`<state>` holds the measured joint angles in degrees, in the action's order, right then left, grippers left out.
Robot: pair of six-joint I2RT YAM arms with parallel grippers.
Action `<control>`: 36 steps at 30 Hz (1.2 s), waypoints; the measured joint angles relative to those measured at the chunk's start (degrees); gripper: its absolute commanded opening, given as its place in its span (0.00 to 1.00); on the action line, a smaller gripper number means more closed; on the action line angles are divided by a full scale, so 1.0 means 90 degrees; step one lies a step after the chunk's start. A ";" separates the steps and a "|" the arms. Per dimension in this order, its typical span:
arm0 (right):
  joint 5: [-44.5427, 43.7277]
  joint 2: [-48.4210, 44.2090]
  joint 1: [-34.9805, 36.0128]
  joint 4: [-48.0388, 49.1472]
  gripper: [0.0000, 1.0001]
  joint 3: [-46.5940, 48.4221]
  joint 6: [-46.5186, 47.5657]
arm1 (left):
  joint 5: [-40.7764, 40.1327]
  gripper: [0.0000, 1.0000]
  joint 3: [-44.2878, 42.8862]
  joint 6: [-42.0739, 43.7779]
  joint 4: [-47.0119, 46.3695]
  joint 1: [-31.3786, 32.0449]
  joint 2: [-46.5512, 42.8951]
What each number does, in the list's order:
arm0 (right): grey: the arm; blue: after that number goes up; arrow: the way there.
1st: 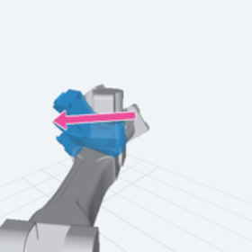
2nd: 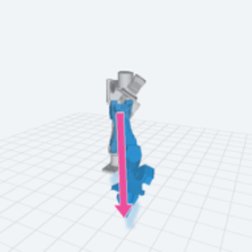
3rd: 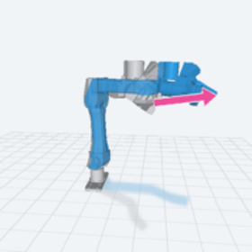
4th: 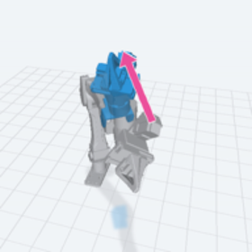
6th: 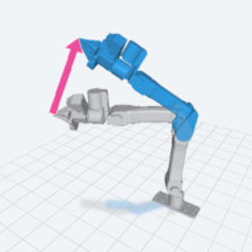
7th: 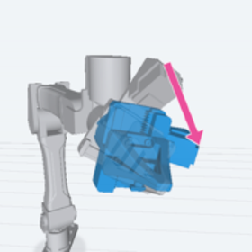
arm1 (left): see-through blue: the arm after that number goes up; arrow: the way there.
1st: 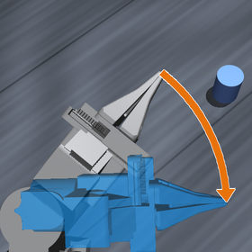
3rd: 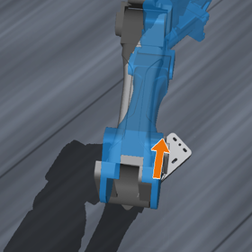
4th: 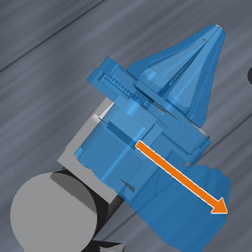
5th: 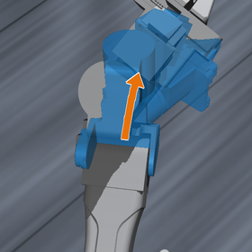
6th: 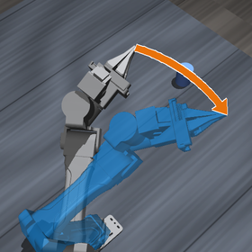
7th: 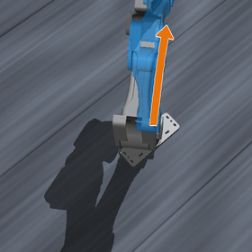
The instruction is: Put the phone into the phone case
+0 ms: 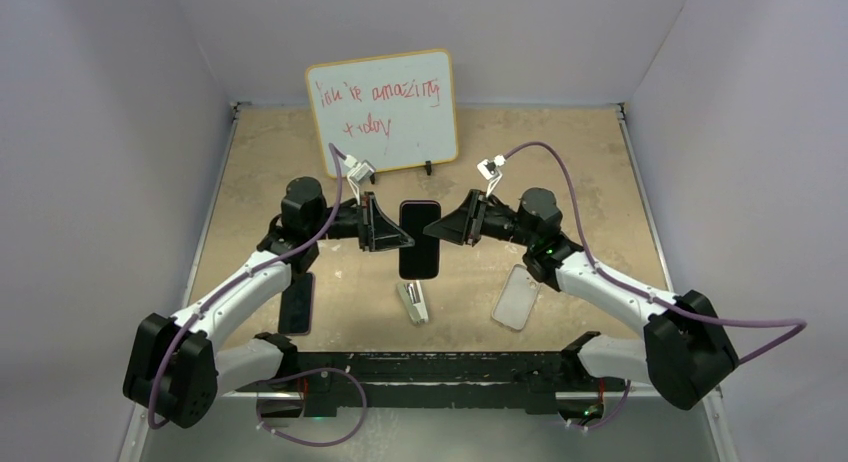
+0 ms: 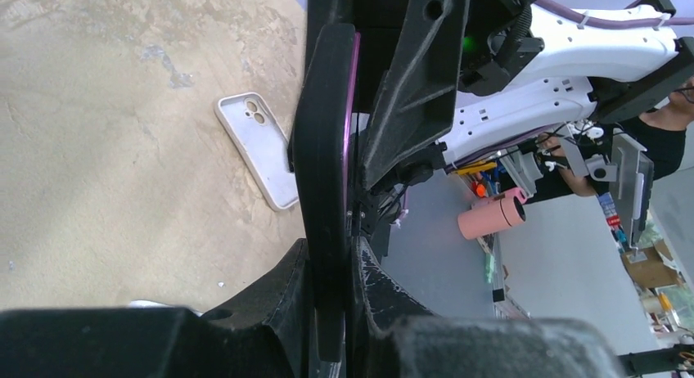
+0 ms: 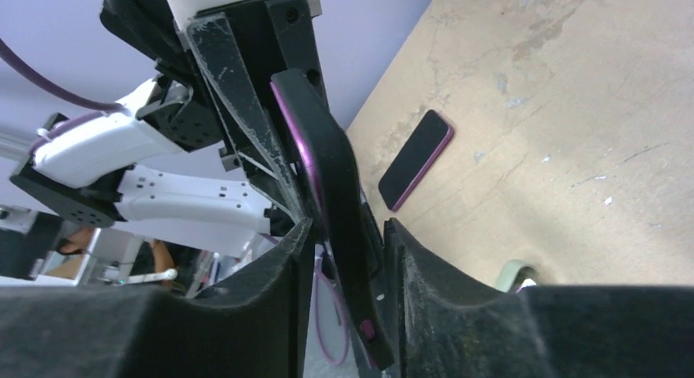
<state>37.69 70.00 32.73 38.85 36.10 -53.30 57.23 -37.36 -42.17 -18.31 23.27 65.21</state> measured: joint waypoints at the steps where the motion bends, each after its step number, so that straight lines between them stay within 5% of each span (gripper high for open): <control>1: 0.0010 0.0000 0.0000 0.0041 0.13 0.0000 0.0002 | -0.0034 0.00 0.0000 0.0005 0.0029 0.0000 -0.0002; 3: 0.0066 0.0000 0.0000 0.0114 0.00 0.0000 0.0010 | -0.0097 0.13 -0.0002 0.0051 0.0109 0.0000 -0.0022; 6: 0.0253 -0.0032 -0.0005 0.0211 0.00 0.0000 0.0095 | -0.0153 0.41 -0.0124 0.0119 0.0537 -0.0005 -0.0141; 13: 0.0299 -0.0250 -0.0005 -0.0121 0.00 0.0000 0.0367 | -0.1411 0.54 -0.0690 0.0678 0.1511 -0.0090 -0.0763; 31: 0.0600 -0.0228 -0.0005 0.0141 0.00 -0.0231 0.0172 | -0.1591 0.51 -0.0894 0.0821 0.1365 -0.0114 -0.0308; 33: 0.0597 -0.0204 -0.0005 0.0180 0.00 -0.0231 0.0155 | -0.1489 0.40 -0.0840 0.0804 0.1243 -0.0114 -0.0279; 36: 0.0588 -0.0168 -0.0005 0.0148 0.00 -0.0236 0.0138 | -0.1297 0.10 -0.0656 0.0690 0.0976 -0.0112 -0.0236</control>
<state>42.98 68.49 32.69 40.18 33.98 -52.05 45.56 -43.27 -35.97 -9.52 22.26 63.09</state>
